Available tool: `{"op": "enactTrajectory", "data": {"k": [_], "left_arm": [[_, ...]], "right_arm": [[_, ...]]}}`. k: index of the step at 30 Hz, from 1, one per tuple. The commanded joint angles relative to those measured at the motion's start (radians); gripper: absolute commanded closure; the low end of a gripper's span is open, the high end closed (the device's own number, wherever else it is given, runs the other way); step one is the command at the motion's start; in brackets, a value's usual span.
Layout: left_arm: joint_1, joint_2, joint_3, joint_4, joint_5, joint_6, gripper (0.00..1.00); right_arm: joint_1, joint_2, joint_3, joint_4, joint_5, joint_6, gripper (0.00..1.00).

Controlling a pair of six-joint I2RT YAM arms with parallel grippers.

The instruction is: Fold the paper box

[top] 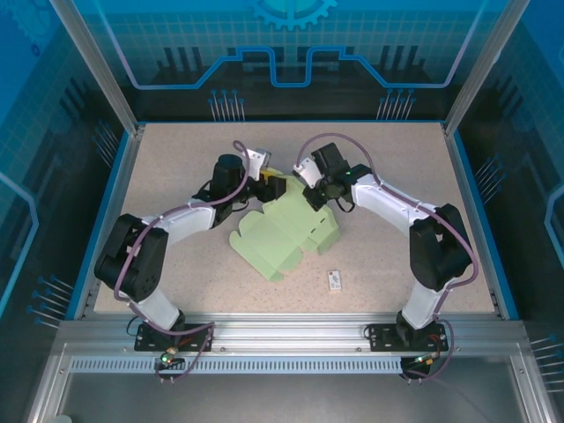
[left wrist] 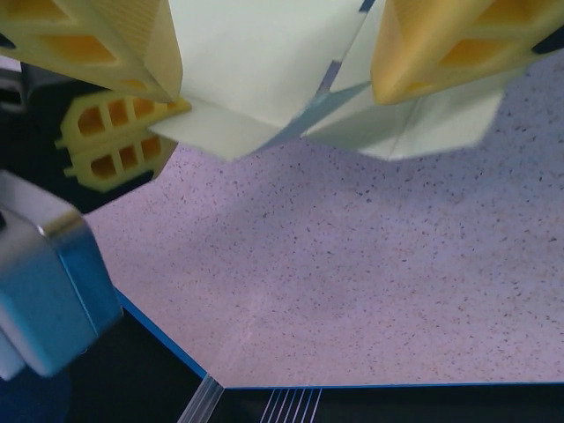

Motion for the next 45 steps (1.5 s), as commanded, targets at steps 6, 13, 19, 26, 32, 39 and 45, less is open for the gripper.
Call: {"op": "enactTrajectory", "data": {"k": [6,13,19,26,32,39,45], "left_arm": [[0.004,0.059,0.078,-0.017,0.115,-0.027,0.42],[0.003,0.049,0.042,0.057,0.210,-0.086,0.50],[-0.004,0.059,-0.010,0.164,0.266,-0.158,0.51],[-0.022,0.084,-0.034,0.188,0.259,-0.165,0.50],[-0.009,0.025,-0.083,0.151,0.206,-0.122,0.47],[0.016,-0.122,-0.129,0.022,0.120,-0.040,0.44],[0.051,-0.265,-0.168,-0.105,-0.042,-0.043,0.44]], "right_arm": [[-0.009,-0.040,-0.011,0.012,-0.041,0.002,0.97],[-0.018,-0.035,0.003,0.013,-0.057,0.043,0.98],[-0.022,-0.019,0.022,0.024,-0.120,0.080,0.98],[-0.024,-0.011,0.023,0.048,-0.143,0.102,0.99],[-0.033,-0.019,0.016,0.033,-0.107,0.064,0.99],[-0.033,-0.056,-0.002,0.013,-0.031,-0.060,0.99],[0.019,-0.077,-0.012,0.014,0.147,-0.226,0.99]]}}
